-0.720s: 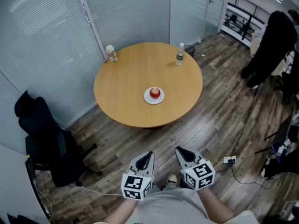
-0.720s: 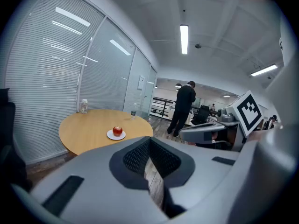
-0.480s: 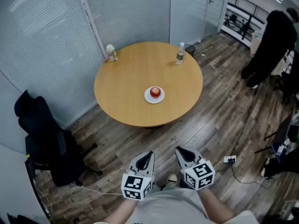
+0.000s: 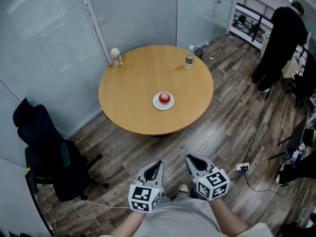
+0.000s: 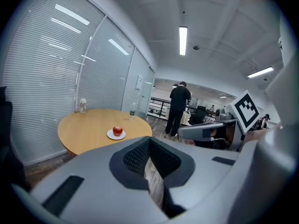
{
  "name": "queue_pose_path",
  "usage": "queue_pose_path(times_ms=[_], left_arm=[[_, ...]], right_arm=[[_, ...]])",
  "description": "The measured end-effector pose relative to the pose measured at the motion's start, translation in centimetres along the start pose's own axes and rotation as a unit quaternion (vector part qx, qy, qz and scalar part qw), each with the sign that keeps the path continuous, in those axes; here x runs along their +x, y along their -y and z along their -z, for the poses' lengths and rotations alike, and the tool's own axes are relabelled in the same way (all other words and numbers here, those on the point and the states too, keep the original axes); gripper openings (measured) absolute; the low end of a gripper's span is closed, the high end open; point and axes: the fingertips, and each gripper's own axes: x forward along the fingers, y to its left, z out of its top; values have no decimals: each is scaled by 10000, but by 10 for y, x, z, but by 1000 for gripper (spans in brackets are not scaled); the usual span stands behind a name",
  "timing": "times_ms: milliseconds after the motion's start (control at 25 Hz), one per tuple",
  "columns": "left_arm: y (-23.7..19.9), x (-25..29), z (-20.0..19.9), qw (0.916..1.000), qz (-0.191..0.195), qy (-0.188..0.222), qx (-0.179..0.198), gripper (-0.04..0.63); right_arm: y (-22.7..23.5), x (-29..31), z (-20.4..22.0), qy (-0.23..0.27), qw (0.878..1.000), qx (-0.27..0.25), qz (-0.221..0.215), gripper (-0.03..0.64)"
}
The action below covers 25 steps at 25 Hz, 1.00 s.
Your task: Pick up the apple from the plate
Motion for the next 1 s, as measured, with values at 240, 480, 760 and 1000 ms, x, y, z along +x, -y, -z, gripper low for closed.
queue_pose_path(times_ms=[240, 480, 760, 1000], left_arm=[[-22, -12, -1, 9999, 107, 33, 27, 2], [-42, -15, 0, 9998, 203, 19, 58, 2], [-51, 4, -5, 9993, 378, 41, 15, 2], [-76, 50, -18, 9998, 201, -10, -10, 2]], right_arm=[[-11, 10, -5, 62, 9996, -74, 254, 40], [-19, 24, -5, 64, 9993, -36, 368, 40], [-6, 50, -6, -20, 9994, 63, 333, 40], [29, 88, -20, -122, 9995, -137, 260, 40]])
